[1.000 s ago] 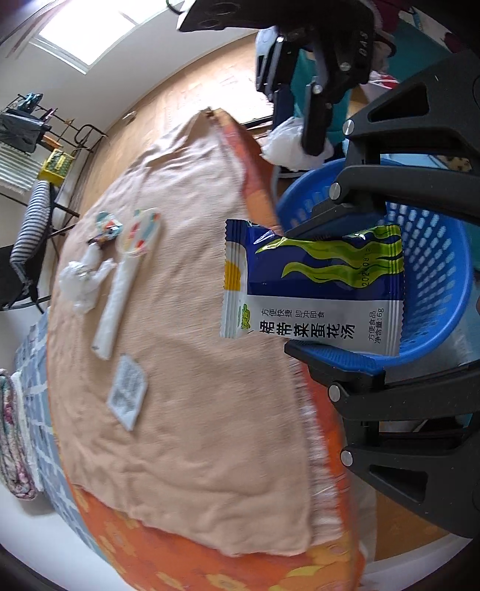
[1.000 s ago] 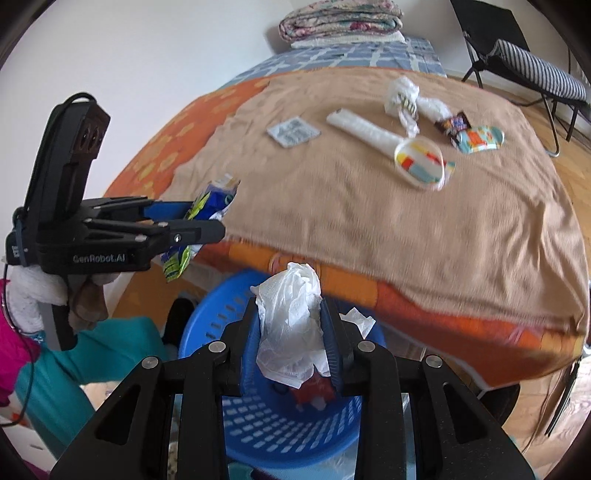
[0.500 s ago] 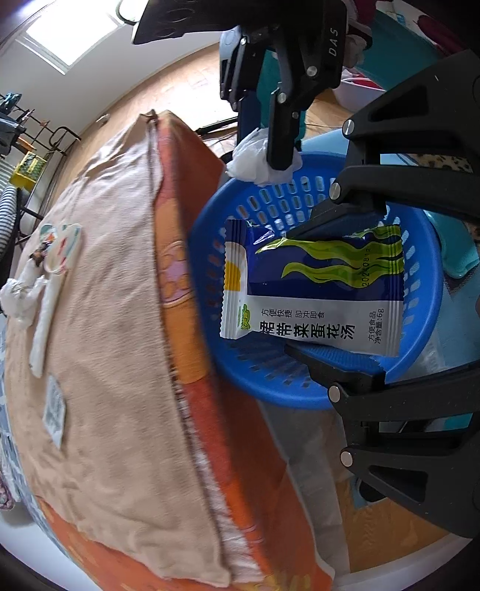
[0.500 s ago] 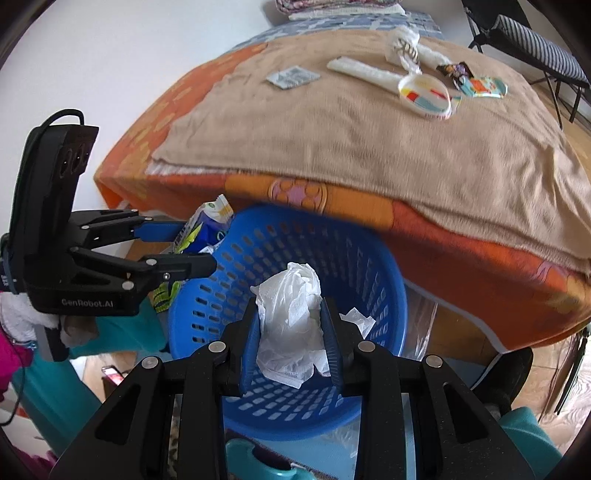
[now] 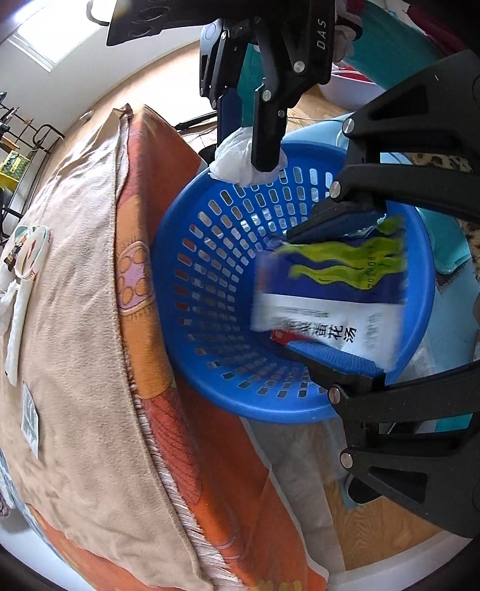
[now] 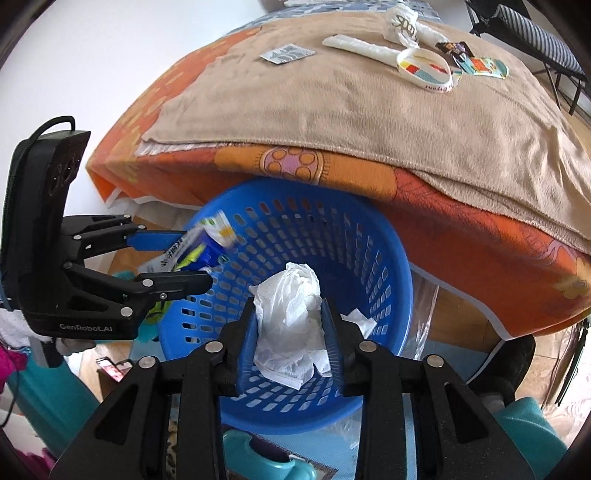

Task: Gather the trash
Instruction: 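Open the left tool over the basket while the right tool releases the tissue, then move the left tool to the barcode sachet and grasp it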

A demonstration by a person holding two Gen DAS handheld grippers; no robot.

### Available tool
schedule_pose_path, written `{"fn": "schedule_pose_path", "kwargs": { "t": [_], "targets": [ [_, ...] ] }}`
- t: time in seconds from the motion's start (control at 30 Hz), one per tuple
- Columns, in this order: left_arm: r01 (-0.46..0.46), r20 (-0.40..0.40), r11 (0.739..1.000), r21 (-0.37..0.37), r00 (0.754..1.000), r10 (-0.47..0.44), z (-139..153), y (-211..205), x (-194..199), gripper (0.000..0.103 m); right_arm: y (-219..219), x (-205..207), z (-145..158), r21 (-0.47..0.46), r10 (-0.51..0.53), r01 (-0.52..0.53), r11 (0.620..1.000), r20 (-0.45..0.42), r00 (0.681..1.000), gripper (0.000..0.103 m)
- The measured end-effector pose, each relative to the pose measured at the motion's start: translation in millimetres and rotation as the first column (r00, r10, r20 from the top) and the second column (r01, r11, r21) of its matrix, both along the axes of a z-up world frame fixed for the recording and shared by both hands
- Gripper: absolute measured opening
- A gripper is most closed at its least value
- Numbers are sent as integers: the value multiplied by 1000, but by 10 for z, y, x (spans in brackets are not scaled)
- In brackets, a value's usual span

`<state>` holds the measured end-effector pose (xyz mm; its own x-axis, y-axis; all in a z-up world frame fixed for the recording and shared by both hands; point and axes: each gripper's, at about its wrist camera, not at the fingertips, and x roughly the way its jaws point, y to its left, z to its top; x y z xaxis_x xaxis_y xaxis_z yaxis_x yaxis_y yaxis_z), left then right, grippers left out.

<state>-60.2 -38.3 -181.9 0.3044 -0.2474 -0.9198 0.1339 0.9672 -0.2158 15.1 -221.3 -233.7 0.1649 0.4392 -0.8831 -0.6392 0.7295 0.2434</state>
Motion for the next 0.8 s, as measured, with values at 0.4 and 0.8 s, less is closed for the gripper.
{"fn": "schedule_pose_path", "kwargs": {
  "t": [0.4,0.8],
  "targets": [
    [-2,-9,1000,3,1000,2,-14,4,4,58,-20,33,-23,-13,-29,29,1000,-22,999,52],
    [-17,-1,1000,-20,1000,17,116,50,124,58,-58,140,50,-37,-70,70,997,-11,997,52]
  ]
}}
